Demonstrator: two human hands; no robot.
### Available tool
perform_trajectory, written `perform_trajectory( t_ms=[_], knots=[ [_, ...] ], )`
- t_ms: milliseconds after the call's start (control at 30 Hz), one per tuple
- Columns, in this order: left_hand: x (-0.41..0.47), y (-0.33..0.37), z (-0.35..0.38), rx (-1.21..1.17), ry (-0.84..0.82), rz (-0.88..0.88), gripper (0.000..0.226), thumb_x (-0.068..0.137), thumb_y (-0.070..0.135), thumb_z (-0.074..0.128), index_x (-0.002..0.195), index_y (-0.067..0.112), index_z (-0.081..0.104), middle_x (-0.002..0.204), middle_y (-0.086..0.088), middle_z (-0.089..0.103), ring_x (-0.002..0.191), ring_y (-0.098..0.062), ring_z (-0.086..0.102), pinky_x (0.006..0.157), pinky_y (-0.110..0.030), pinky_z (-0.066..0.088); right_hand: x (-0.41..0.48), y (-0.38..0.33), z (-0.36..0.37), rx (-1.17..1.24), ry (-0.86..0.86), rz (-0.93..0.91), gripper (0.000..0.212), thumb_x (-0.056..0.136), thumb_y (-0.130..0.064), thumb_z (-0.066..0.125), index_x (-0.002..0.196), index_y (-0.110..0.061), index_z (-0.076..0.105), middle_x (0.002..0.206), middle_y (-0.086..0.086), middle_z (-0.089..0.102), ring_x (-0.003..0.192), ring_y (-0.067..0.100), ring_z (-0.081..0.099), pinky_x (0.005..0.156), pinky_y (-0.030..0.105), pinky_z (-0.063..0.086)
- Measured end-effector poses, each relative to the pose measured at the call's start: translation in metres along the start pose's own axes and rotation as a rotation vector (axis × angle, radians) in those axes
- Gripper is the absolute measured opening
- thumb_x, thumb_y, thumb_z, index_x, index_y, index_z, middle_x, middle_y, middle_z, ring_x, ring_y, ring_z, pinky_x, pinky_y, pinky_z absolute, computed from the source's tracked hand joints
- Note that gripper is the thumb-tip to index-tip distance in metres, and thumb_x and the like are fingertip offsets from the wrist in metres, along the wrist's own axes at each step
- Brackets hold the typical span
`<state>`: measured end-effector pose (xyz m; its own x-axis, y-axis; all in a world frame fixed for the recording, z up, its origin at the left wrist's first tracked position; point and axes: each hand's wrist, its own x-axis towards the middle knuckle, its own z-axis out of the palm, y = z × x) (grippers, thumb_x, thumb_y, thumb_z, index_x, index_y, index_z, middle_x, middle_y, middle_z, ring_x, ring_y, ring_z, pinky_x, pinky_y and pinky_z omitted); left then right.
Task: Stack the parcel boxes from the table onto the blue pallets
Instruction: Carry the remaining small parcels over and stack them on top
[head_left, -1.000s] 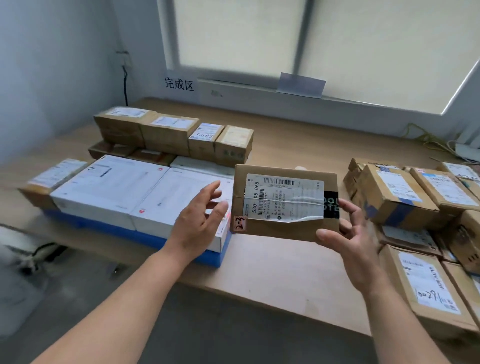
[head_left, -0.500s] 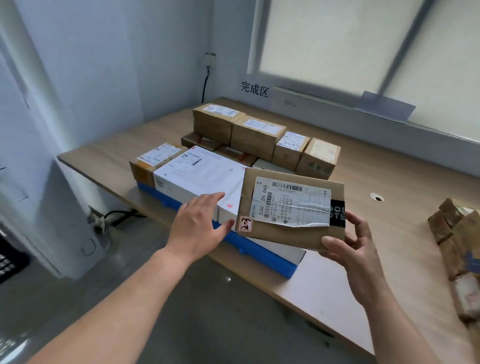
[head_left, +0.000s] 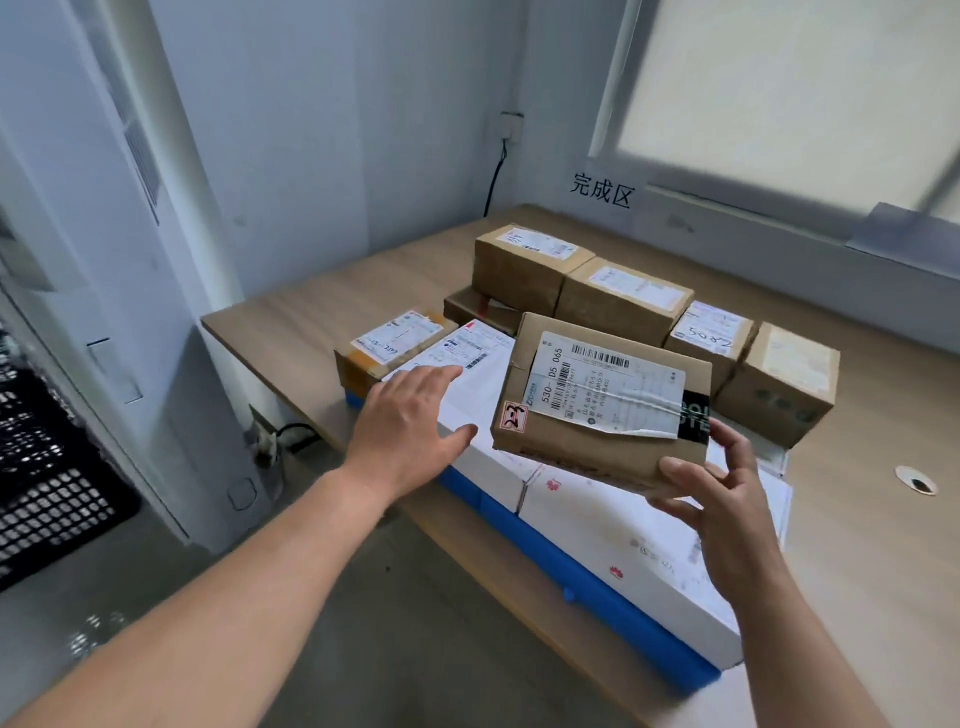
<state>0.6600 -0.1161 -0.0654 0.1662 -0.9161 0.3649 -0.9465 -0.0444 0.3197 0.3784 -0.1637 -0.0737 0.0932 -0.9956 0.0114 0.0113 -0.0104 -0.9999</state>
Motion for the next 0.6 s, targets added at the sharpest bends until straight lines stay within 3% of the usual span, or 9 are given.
perform_trajectory(
  t_ms=[133,233,367,500,600],
  knots=[
    [0.039,-0.017,0.005,0.008,-0.028,-0.008,0.067,0.086,0.047,0.060,0.143,0.024,0.033,0.144,0.002,0.042,0.132,-0.017,0.036,0.109,-0.033,0.026,0.040,0.001,0.017,0.015,0.024,0.004,0.051,0.083,-0.004,0.066,0.110,-0.044,0.047,0.103,0.010,0.067,0.092,0.033,0.064,0.078,0.043,0.053],
    [0.067,-0.028,0.012,0.007,-0.053,0.002,0.070,0.086,0.048,0.059,0.144,0.024,0.030,0.145,0.003,0.041,0.132,-0.016,0.036,0.108,-0.032,0.027,0.068,0.001,0.029,0.034,0.039,0.031,0.051,0.082,-0.003,0.066,0.109,-0.042,0.048,0.098,0.011,0.067,0.086,0.029,0.064,0.078,0.045,0.053],
    [0.097,-0.042,0.022,0.002,-0.085,0.020,0.072,0.086,0.047,0.060,0.146,0.021,0.028,0.145,0.002,0.040,0.133,-0.016,0.035,0.108,-0.030,0.025,0.098,0.002,0.046,0.083,0.060,0.070,0.061,0.066,-0.015,0.075,0.115,-0.036,0.048,0.090,0.005,0.066,0.081,0.024,0.064,0.073,0.043,0.054],
    [0.119,-0.058,0.031,-0.034,-0.123,0.033,0.075,0.086,0.046,0.061,0.147,0.019,0.026,0.146,0.000,0.039,0.134,-0.017,0.033,0.110,-0.031,0.025,0.121,0.005,0.065,0.114,0.077,0.106,0.054,0.083,-0.005,0.066,0.126,-0.029,0.043,0.094,0.008,0.062,0.088,0.027,0.062,0.078,0.047,0.052],
    [0.138,-0.072,0.036,-0.070,-0.158,0.033,0.077,0.086,0.046,0.061,0.147,0.017,0.025,0.147,-0.001,0.038,0.136,-0.018,0.031,0.111,-0.031,0.024,0.136,0.007,0.082,0.105,0.084,0.137,0.051,0.085,-0.006,0.065,0.125,-0.028,0.043,0.095,0.010,0.062,0.087,0.027,0.062,0.077,0.048,0.052]
  ],
)
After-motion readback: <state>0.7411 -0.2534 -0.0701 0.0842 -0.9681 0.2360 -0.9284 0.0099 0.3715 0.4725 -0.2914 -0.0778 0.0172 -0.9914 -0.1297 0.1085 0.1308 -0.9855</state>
